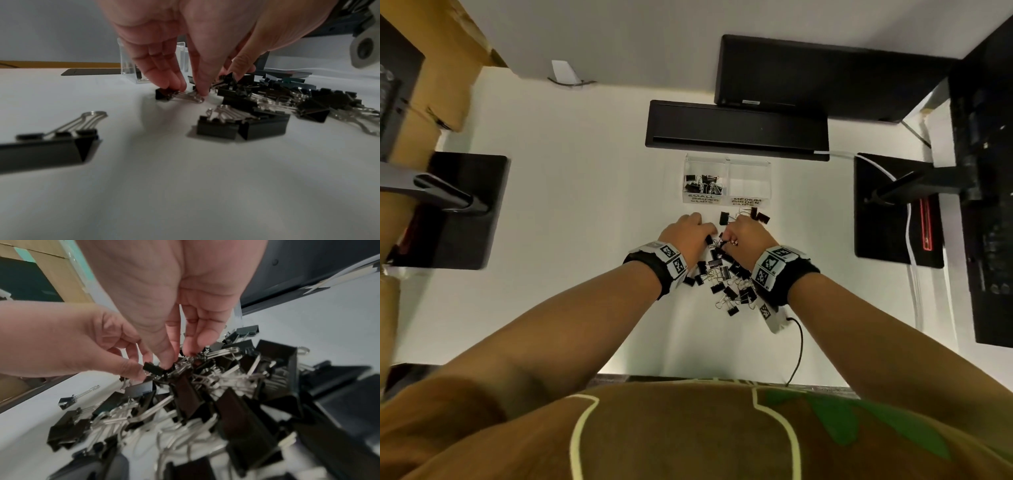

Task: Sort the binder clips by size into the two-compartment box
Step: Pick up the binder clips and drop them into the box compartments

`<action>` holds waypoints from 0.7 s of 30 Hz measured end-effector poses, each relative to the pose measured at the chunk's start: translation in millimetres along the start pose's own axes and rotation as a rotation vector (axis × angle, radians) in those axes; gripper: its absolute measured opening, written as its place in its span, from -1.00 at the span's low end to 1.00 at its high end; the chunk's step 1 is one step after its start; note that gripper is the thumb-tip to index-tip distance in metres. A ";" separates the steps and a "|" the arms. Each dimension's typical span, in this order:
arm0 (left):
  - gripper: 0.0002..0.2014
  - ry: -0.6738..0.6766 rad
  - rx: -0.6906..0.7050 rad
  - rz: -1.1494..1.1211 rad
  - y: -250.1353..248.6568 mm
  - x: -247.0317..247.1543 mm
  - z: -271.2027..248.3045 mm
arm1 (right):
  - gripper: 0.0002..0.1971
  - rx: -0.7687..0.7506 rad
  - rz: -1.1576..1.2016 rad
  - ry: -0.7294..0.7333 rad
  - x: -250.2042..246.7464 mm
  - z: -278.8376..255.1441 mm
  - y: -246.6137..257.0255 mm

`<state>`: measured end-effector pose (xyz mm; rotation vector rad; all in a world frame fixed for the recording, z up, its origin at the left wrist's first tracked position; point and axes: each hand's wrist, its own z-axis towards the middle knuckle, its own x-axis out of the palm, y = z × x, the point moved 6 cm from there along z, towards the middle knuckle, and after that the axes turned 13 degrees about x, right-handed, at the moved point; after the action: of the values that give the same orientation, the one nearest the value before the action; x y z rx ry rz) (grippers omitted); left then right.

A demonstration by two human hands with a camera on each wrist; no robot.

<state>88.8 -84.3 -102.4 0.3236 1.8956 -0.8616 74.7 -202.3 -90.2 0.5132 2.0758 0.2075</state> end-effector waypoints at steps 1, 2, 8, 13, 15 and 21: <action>-0.64 0.005 0.009 0.010 -0.5 1.1 -0.4 | -0.85 -0.006 0.023 -0.003 -0.6 -0.5 0.3; -0.67 -0.001 0.014 0.016 -1.1 0.8 -0.8 | -0.88 -0.003 0.063 -0.012 -2.3 -1.0 -0.5; -0.79 -0.074 -0.007 -0.057 4.8 -5.1 -6.0 | -0.87 0.152 0.437 -0.058 -24.5 2.1 -20.5; -0.90 -0.243 -0.139 -0.343 15.8 -18.8 -17.3 | -0.85 0.223 0.816 0.040 -31.0 6.4 -27.5; -0.86 -0.323 -0.205 -0.467 22.2 -23.3 -22.1 | -0.80 0.235 0.883 0.074 -32.0 6.9 -26.5; -0.72 -0.397 -0.356 -0.726 21.8 -31.4 -28.5 | -0.77 0.245 0.962 0.178 -24.5 9.0 -14.5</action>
<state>96.6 -44.7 -77.0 -0.7460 1.7388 -0.9324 89.5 -226.5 -81.0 1.6727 1.8694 0.5680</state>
